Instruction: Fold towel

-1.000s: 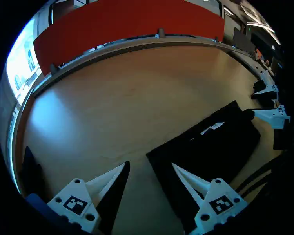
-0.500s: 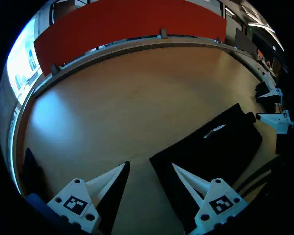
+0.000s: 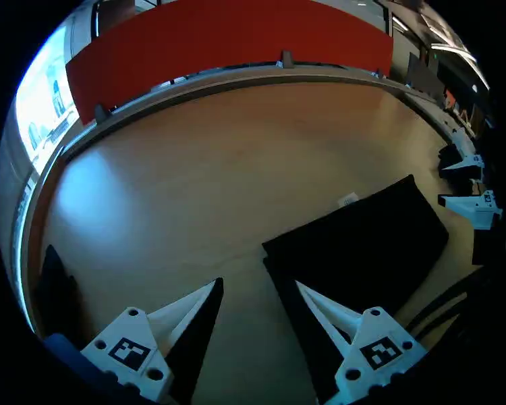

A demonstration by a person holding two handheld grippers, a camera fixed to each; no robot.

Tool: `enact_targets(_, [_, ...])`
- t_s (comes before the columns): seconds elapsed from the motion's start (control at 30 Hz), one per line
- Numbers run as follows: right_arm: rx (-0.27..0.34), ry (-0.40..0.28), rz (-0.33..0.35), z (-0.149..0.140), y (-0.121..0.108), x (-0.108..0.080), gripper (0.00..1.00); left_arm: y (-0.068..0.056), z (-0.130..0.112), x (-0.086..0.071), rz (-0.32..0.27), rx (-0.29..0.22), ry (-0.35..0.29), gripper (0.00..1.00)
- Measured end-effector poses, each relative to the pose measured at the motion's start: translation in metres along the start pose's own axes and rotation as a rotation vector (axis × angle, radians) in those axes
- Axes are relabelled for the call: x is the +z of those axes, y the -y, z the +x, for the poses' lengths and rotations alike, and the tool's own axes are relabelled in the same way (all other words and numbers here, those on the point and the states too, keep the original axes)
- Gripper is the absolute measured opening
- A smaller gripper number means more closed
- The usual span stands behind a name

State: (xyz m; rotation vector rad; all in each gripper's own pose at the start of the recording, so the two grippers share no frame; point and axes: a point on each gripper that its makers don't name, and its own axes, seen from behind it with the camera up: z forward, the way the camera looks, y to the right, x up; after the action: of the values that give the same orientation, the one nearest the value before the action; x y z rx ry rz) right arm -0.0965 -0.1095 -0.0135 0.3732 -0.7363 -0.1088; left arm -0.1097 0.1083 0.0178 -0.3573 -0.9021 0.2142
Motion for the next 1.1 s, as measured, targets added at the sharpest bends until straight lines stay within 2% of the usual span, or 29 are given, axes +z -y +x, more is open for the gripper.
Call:
enact_targets(0.3, [-0.010, 0.003, 0.006, -0.002, 0.004, -0.001, 1.00, 0.000, -0.012, -0.010, 0.004, -0.014, 0.001, 0.68])
enact_targets(0.6, [-0.019, 0.005, 0.012, -0.007, 0.008, -0.004, 1.00, -0.006, -0.030, -0.029, 0.011, -0.040, 0.000, 0.68])
enact_targets(0.87, [-0.038, 0.009, 0.030, -0.009, 0.013, -0.007, 1.00, -0.002, -0.047, -0.043, 0.043, -0.084, 0.005, 0.68])
enact_targets(1.1, [-0.059, 0.013, 0.060, -0.011, 0.020, -0.009, 1.00, 0.005, -0.064, -0.064, 0.080, -0.136, 0.002, 0.68])
